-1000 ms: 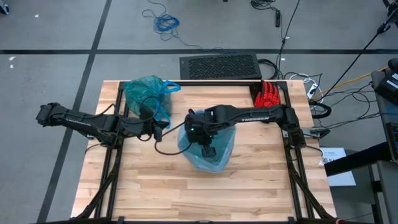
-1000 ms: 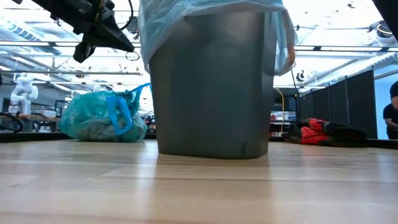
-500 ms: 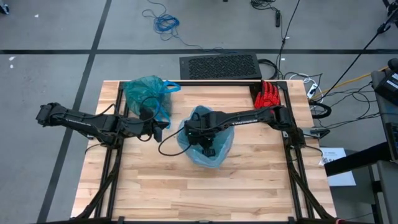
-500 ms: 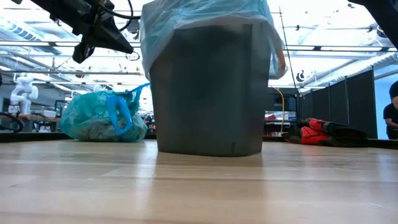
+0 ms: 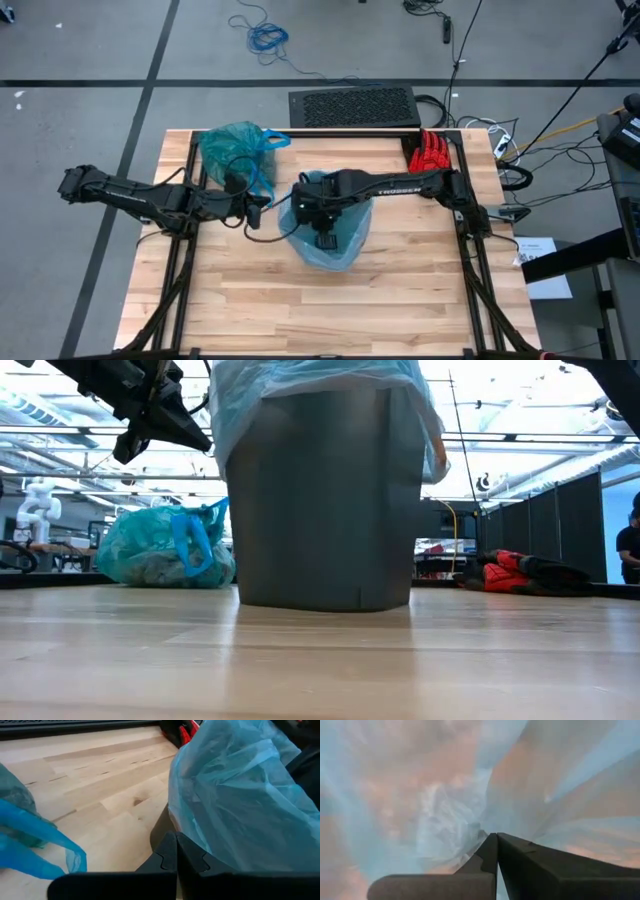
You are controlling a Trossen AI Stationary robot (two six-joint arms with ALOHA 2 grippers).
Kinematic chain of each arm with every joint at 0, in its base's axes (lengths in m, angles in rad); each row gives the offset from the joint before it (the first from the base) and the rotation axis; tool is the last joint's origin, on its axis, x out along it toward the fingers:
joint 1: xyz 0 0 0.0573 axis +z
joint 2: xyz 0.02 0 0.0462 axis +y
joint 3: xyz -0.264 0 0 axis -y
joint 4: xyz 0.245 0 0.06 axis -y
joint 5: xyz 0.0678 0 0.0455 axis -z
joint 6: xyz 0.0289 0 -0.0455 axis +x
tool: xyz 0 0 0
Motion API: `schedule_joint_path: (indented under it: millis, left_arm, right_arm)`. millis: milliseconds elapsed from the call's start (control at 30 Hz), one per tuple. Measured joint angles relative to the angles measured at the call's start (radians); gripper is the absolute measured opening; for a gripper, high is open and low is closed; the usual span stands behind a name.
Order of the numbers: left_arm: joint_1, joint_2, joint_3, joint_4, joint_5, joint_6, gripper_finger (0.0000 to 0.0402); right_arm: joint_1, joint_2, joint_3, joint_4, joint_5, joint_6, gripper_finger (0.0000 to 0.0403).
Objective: Place trash/remove bag and relplace
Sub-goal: Insert the new blue trash bag into the trash bin
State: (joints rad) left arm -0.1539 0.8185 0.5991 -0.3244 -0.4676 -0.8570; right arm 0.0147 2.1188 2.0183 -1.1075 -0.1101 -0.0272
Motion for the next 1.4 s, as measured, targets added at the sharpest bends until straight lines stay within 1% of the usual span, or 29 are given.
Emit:
schedule_joint_path:
  millis: [167, 300, 400, 500, 567, 633, 767, 933, 1033, 1167, 1400]
  left_arm:
    - [0.0, 0.0, 0.0, -0.001, 0.0, 0.0, 0.0]
    - [0.0, 0.0, 0.0, -0.006, 0.0, 0.0, 0.0]
    - [0.0, 0.0, 0.0, -0.011, 0.0, -0.002, 0.0]
    - [0.0, 0.0, 0.0, -0.011, 0.0, -0.027, 0.0]
    - [0.0, 0.0, 0.0, -0.009, 0.008, -0.028, 0.0]
    - [0.0, -0.006, 0.0, -0.009, 0.021, -0.029, 0.0]
    - [0.0, -0.038, 0.0, -0.008, 0.048, -0.055, 0.0]
    - [0.0, -0.099, 0.0, -0.007, 0.09, -0.05, 0.0]
    - [0.002, -0.134, 0.0, -0.008, 0.141, -0.017, 0.0]
    - [0.002, -0.192, 0.0, -0.03, 0.206, 0.023, 0.0]
    - [0.002, -0.262, 0.0, -0.1, 0.206, 0.035, 0.0]
  right_arm:
    - [0.0, 0.0, 0.108, -0.044, 0.0, 0.071, 0.0]
    - [-0.005, 0.0, 0.194, -0.09, -0.003, 0.232, 0.0]
    - [-0.017, -0.001, 0.245, -0.118, -0.054, 0.426, 0.0]
    - [-0.027, -0.001, 0.285, -0.171, -0.098, 0.683, 0.0]
    - [-0.025, -0.002, 0.297, -0.215, -0.1, 0.835, 0.0]
    - [-0.018, -0.002, 0.297, -0.233, -0.088, 0.919, 0.0]
    - [0.007, 0.003, 0.297, -0.197, 0.01, 1.028, 0.0]
    - [0.014, 0.034, 0.298, -0.142, 0.096, 1.17, 0.0]
    - [0.013, 0.071, 0.298, -0.144, 0.134, 1.23, 0.0]
    - [0.013, 0.129, 0.298, -0.136, 0.139, 1.256, 0.0]
    - [0.011, 0.21, 0.304, -0.106, 0.201, 1.273, 0.0]
